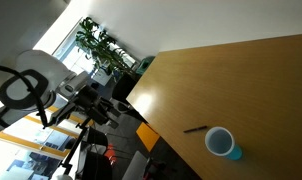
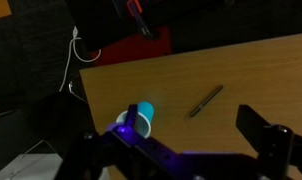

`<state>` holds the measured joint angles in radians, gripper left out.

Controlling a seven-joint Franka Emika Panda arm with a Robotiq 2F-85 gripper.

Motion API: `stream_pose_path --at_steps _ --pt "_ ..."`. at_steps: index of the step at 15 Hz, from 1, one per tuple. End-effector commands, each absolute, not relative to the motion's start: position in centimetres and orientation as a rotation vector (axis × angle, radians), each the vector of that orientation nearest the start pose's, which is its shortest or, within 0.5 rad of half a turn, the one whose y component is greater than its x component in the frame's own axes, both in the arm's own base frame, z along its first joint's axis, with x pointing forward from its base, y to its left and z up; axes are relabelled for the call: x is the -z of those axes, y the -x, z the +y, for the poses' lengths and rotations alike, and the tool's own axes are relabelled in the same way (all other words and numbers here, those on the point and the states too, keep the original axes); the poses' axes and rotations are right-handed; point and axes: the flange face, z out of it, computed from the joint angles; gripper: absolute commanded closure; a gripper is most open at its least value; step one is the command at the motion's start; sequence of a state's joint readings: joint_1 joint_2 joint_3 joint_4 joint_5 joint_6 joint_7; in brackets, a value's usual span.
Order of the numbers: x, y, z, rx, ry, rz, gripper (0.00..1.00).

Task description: Put the pen in the blue cup

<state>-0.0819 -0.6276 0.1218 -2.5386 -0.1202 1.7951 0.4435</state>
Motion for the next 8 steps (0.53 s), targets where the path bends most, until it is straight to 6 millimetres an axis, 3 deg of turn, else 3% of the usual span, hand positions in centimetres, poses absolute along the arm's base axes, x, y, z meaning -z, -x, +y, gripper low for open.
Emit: stream_pose_path --at_steps 1,4,8 --pt "-44.4 -38.2 0.9 -0.017 3.226 0.72 0.0" --pt "-42.1 -40.1 1.0 0.099 3.193 0.721 0.0" --pt "-38.8 -40.9 1.1 0.182 3.178 0.693 0.0"
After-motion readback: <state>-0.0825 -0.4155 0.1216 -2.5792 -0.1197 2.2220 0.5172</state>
